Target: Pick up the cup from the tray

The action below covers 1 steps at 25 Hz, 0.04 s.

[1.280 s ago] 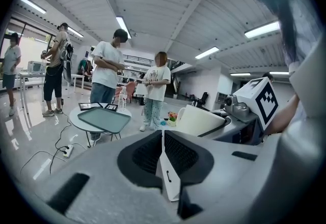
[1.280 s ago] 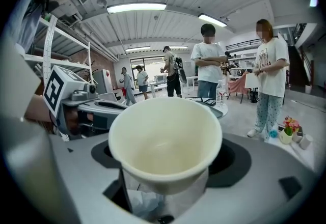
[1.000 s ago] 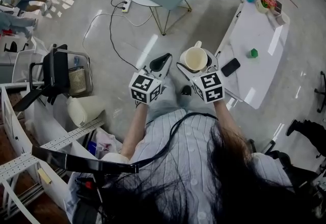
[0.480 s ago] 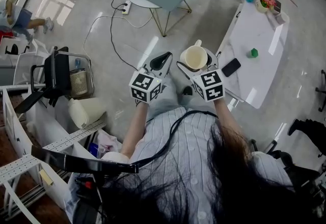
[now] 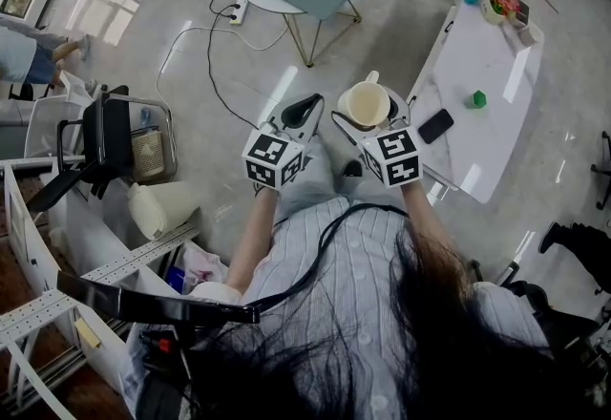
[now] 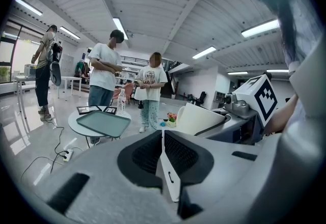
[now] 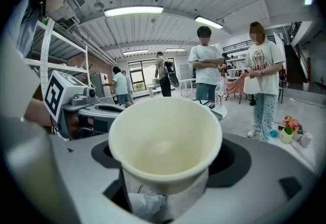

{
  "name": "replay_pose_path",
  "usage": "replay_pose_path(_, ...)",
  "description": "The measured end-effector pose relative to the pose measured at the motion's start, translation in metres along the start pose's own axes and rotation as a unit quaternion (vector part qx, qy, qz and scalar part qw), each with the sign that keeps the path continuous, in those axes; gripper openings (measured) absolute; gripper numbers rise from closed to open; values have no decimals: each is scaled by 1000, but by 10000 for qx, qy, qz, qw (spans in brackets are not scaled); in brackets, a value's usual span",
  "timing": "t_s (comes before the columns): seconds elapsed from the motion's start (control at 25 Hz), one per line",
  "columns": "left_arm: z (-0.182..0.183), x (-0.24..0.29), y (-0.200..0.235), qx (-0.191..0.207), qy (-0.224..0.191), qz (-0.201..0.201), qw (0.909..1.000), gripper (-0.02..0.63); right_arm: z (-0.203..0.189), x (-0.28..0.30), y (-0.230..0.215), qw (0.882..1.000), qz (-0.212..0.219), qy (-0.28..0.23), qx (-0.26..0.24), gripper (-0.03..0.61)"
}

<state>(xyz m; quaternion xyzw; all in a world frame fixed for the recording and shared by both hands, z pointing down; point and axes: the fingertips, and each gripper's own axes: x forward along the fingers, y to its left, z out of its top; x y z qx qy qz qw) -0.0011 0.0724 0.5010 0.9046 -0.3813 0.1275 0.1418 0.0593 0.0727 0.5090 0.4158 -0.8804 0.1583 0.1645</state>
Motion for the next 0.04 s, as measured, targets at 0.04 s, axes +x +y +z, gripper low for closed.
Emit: replay_pose_path(0.04, 0, 0, 1, 4, 4, -4, 10000, 17, 1, 1, -1, 10000, -8, -4, -1, 433)
